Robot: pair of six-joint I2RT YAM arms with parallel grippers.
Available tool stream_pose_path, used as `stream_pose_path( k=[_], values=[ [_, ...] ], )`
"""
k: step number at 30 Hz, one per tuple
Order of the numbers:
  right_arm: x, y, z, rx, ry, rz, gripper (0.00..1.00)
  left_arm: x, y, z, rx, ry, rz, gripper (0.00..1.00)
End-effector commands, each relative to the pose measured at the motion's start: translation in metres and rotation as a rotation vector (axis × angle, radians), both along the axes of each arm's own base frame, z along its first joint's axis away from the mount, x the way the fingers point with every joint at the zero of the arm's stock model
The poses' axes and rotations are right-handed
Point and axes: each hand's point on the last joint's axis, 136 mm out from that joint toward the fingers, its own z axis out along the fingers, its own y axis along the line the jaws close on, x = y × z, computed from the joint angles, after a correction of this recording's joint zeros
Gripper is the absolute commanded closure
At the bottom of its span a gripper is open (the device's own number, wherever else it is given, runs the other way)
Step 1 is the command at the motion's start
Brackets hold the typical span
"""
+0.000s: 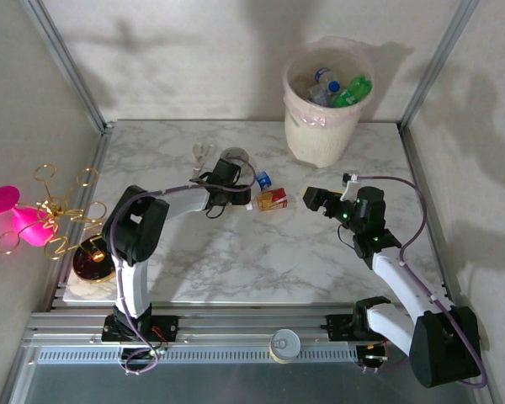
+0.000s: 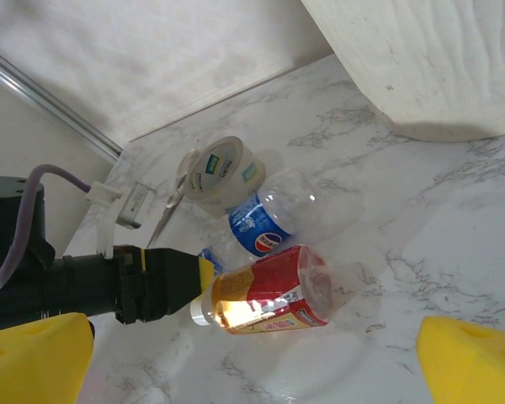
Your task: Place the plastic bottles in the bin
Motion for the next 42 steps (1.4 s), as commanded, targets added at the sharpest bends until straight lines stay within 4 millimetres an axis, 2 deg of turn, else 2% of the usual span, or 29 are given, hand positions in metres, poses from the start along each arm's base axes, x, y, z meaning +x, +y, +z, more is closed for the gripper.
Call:
stream_pose_path(
  k=[1, 6, 11, 19, 25, 29, 37, 42],
  values=[
    [-0.002, 0.002, 0.004, 0.005, -0.027, 0.003, 0.01, -0.002, -0.008, -0.007, 0.009, 0.026, -0.037, 0.32],
    [-0.002, 0.002, 0.004, 0.006, -0.027, 0.005, 0.01, 0.002, -0.02, -0.012, -0.003, 0.033, -0.054, 0.32],
    [-0.002, 0.001, 0.004, 0.003, -0.025, 0.001, 0.01, 0.008, -0.033, -0.012, -0.009, 0.031, -0.07, 0.25],
    [-0.003, -0.002, 0.005, -0.012, -0.032, -0.011, 0.01, 0.024, -0.04, -0.011, 0.011, 0.011, -0.071, 0.17],
    [-0.003, -0.003, 0.006, -0.017, -0.037, -0.019, 0.01, 0.034, -0.042, -0.001, 0.045, -0.024, -0.095, 0.13],
    [-0.003, -0.004, 0.008, -0.017, -0.043, -0.021, 0.01, 0.039, -0.047, 0.004, 0.047, -0.039, -0.123, 0.01],
    [-0.004, -0.004, 0.012, -0.013, -0.054, -0.025, 0.01, 0.049, -0.069, 0.009, 0.024, -0.053, -0.158, 0.01],
    [-0.004, -0.006, 0.014, -0.018, -0.057, -0.029, 0.01, 0.049, -0.082, 0.01, 0.017, -0.058, -0.183, 0.04]
  ],
)
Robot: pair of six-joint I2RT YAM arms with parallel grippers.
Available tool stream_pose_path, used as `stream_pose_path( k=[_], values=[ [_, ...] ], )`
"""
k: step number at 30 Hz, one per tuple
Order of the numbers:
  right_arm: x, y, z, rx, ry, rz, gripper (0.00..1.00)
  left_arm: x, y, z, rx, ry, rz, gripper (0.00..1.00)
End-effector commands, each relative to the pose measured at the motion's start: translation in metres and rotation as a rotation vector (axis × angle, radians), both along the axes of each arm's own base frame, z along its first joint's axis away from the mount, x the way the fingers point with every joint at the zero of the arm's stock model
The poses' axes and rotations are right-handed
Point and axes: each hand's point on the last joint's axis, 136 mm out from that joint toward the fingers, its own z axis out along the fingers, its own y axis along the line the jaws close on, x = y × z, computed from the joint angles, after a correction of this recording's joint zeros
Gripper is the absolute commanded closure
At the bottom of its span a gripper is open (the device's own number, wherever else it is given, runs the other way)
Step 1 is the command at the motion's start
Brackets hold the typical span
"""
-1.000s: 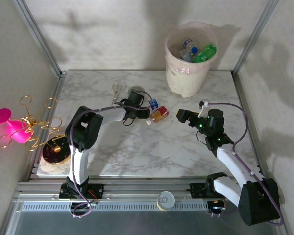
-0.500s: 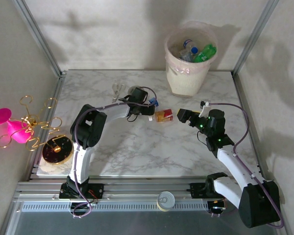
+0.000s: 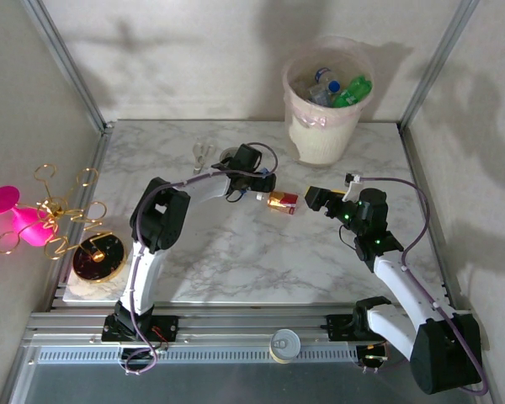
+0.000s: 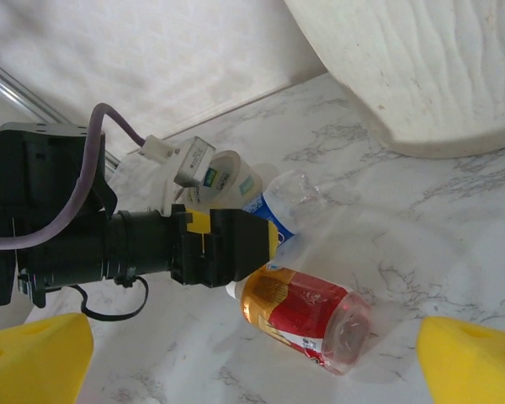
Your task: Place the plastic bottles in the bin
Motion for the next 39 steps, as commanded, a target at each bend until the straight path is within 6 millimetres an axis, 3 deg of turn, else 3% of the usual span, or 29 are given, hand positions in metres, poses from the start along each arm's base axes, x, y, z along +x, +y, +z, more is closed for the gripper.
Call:
stream_pose_path(
  k=[1, 12, 19, 26, 31, 39],
  values=[
    [-0.002, 0.0, 0.005, -0.013, -0.023, -0.003, 0.01, -0.004, -0.012, -0.003, 0.014, 0.016, -0.043, 0.05],
    [-0.001, 0.002, 0.01, -0.009, -0.032, 0.009, 0.01, 0.0, -0.01, -0.025, 0.1, 0.015, -0.003, 0.07],
    [-0.004, 0.0, 0.011, -0.011, -0.032, 0.005, 0.01, 0.002, -0.014, -0.021, 0.082, 0.004, 0.003, 0.37],
    [-0.007, 0.004, 0.01, 0.018, -0.032, 0.024, 0.01, -0.009, -0.019, 0.014, 0.036, -0.071, -0.004, 0.49],
    [-0.008, 0.015, 0.014, 0.073, -0.034, 0.08, 0.01, -0.024, -0.024, 0.056, -0.063, -0.156, -0.019, 0.52],
    [-0.01, 0.038, 0.033, 0.15, -0.078, 0.193, 0.01, -0.069, -0.031, 0.118, -0.234, -0.284, -0.094, 0.52]
  ],
)
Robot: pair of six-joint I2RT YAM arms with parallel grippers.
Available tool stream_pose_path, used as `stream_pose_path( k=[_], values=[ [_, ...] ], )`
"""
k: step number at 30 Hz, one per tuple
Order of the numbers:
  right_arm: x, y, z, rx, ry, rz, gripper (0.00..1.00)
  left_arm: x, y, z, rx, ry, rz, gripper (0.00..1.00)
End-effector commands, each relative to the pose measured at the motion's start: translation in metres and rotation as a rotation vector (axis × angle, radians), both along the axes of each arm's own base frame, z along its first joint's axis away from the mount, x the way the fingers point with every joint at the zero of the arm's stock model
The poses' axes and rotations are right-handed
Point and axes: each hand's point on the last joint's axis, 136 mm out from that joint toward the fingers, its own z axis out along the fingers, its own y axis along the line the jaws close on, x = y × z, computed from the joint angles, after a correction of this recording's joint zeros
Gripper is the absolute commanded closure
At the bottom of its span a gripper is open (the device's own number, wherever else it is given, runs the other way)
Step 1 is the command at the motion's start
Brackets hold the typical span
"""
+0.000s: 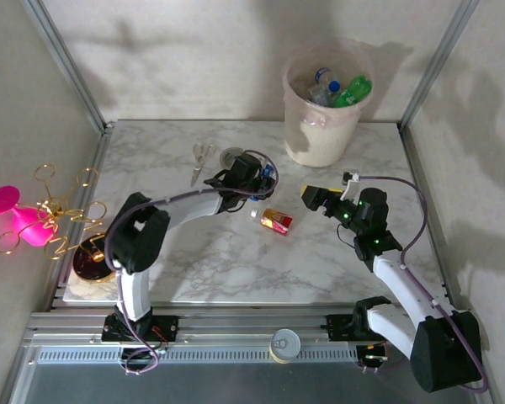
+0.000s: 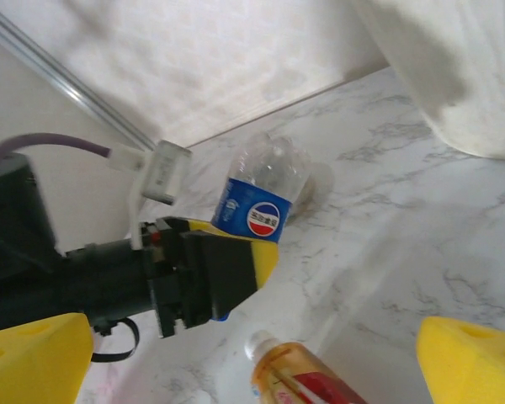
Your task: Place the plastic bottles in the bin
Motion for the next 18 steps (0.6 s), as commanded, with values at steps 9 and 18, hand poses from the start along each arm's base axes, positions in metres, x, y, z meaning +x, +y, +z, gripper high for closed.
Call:
stream_pose_path(
  k=[9, 18],
  values=[
    [-0.009, 0.047, 0.041, 0.095, -0.122, 0.188, 0.01, -0.078, -0.036, 0.065, -0.212, -0.163, -0.171, 0.51],
    [-0.008, 0.062, 0.038, 0.159, -0.086, 0.252, 0.13, -0.121, -0.056, 0.085, -0.23, -0.237, -0.237, 0.5]
  ],
)
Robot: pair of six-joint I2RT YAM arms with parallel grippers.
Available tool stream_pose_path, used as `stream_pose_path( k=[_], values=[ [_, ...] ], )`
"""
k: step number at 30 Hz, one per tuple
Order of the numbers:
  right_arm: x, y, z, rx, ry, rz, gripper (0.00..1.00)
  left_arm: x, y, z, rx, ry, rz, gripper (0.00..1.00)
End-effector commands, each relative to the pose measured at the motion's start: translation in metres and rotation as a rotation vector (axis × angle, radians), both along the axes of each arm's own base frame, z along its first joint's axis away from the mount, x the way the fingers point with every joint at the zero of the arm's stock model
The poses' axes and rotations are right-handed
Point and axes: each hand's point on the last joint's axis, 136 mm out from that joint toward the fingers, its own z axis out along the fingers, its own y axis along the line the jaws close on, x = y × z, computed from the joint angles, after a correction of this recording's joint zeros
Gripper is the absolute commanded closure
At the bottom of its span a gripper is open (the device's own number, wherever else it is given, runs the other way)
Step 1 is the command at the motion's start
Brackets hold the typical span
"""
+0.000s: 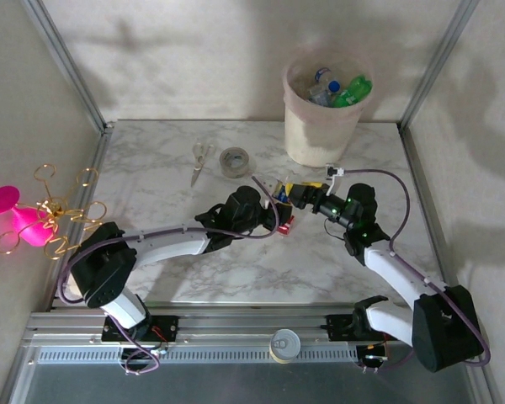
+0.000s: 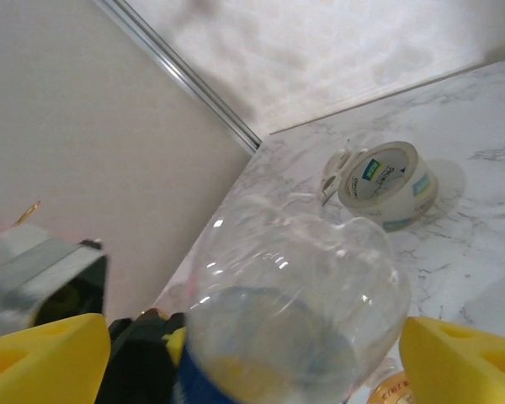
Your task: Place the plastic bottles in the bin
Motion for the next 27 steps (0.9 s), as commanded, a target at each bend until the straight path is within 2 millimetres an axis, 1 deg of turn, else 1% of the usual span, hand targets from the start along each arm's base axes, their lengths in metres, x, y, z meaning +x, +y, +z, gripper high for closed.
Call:
stream_pose_path(
  k=[1, 3, 7, 9, 11, 12, 13, 14, 16, 17, 20, 22, 24, 27],
  values=[
    [-0.004, 0.013, 0.019, 0.059, -0.038, 0.065, 0.15, -0.006, -0.003, 0.028, -0.057, -0.073, 0.002, 0.5],
    [-0.005, 0.014, 0.018, 0.065, -0.033, 0.074, 0.2, -0.009, -0.005, 0.028, -0.055, -0.076, 0.0, 0.5],
    [-0.006, 0.014, 0.02, 0.066, -0.039, 0.07, 0.41, -0.011, -0.006, 0.028, -0.054, -0.081, 0.001, 0.49],
    [-0.006, 0.014, 0.021, 0.064, -0.04, 0.07, 0.5, -0.011, -0.006, 0.027, -0.052, -0.083, 0.002, 0.46],
    [-0.006, 0.013, 0.021, 0.064, -0.039, 0.068, 0.52, -0.012, -0.004, 0.029, -0.056, -0.089, 0.009, 0.38],
    [-0.005, 0.013, 0.022, 0.062, -0.04, 0.067, 0.53, -0.011, -0.002, 0.031, -0.062, -0.094, 0.021, 0.32],
    [-0.004, 0.013, 0.021, 0.058, -0.038, 0.064, 0.53, -0.011, 0.001, 0.034, -0.069, -0.098, 0.035, 0.22],
    [-0.003, 0.013, 0.022, 0.052, -0.04, 0.058, 0.53, -0.01, 0.004, 0.037, -0.077, -0.104, 0.049, 0.15],
    [0.004, 0.011, 0.023, 0.027, -0.038, 0.032, 0.53, -0.01, 0.014, 0.046, -0.097, -0.124, 0.089, 0.02],
    [0.008, 0.01, 0.025, 0.014, -0.043, 0.017, 0.53, -0.009, 0.02, 0.05, -0.109, -0.134, 0.111, 0.0],
    [0.024, 0.007, 0.036, -0.04, -0.063, -0.027, 0.53, -0.01, 0.043, 0.067, -0.15, -0.172, 0.188, 0.0],
    [0.038, 0.005, 0.052, -0.07, -0.095, -0.053, 0.53, -0.009, 0.061, 0.077, -0.175, -0.195, 0.251, 0.0],
    [0.051, 0.004, 0.069, -0.09, -0.126, -0.077, 0.53, -0.006, 0.08, 0.079, -0.186, -0.203, 0.322, 0.0],
    [0.075, -0.004, 0.101, -0.111, -0.189, -0.121, 0.53, 0.002, 0.111, 0.068, -0.182, -0.183, 0.445, 0.0]
  ],
)
